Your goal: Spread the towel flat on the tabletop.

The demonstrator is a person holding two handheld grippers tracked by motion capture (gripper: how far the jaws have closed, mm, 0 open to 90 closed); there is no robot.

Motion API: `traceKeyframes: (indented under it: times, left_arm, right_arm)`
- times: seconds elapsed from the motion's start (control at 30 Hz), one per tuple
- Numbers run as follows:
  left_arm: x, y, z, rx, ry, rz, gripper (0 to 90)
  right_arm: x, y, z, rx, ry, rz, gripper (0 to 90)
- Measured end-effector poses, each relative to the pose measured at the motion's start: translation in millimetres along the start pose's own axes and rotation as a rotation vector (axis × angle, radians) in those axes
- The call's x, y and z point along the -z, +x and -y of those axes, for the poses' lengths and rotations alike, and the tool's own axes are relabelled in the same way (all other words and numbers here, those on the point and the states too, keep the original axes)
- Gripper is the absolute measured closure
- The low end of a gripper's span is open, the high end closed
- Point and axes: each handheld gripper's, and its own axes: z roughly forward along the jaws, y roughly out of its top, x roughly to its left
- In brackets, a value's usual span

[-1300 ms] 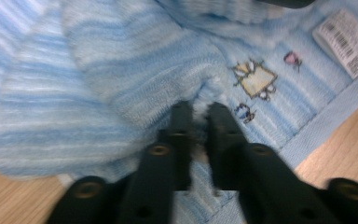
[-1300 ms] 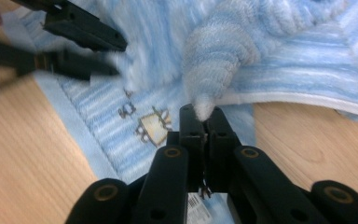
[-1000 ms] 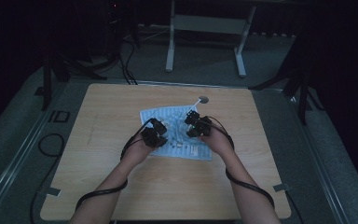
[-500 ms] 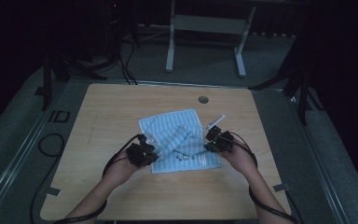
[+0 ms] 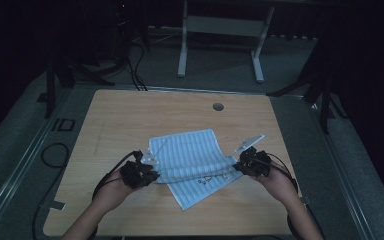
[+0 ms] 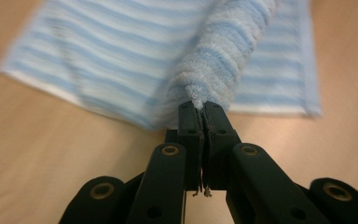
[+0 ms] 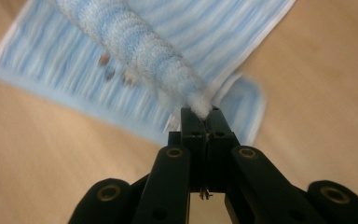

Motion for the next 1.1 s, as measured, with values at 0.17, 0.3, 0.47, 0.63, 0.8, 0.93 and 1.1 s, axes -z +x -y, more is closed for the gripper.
traceKeyframes:
  times: [0.17, 0.3, 0.47, 0.63, 0.8, 0.93, 1.1]
  left_arm:
    - [-5.0, 27.7, -14.7, 0.071, -0.015, -0.065, 86.4]
    - [-18.2, 49.7, -22.0, 0.138, -0.013, -0.114, 84.7]
    - [-19.6, 50.4, -22.0, 0.244, -0.080, -0.095, 52.0]
    - [-30.7, 21.4, -20.0, 0.152, -0.025, -0.028, 50.7]
    - [-52.9, -2.5, -15.7, 0.105, 0.026, 0.063, 50.9]
    - [-73.6, -11.8, -11.5, 0.100, 0.069, 0.098, 52.0]
    - [-84.0, -13.0, -8.4, 0.117, 0.083, 0.119, 47.7]
  right_arm:
    - [-5.8, -16.1, -29.0, -0.021, -0.022, 0.015, 89.2]
    - [-18.7, -29.7, -46.5, -0.045, -0.021, 0.027, 88.7]
    - [-37.5, -47.6, -53.7, -0.132, -0.027, 0.056, 64.4]
    - [-57.7, -36.8, -34.2, -0.082, 0.046, 0.010, 68.1]
    - [-71.5, -34.4, -21.9, -0.083, 0.082, -0.013, 70.0]
    - [-86.2, -31.2, -9.1, -0.079, 0.122, -0.013, 71.4]
    - [-85.5, -23.9, 2.7, -0.081, 0.113, -0.005, 68.7]
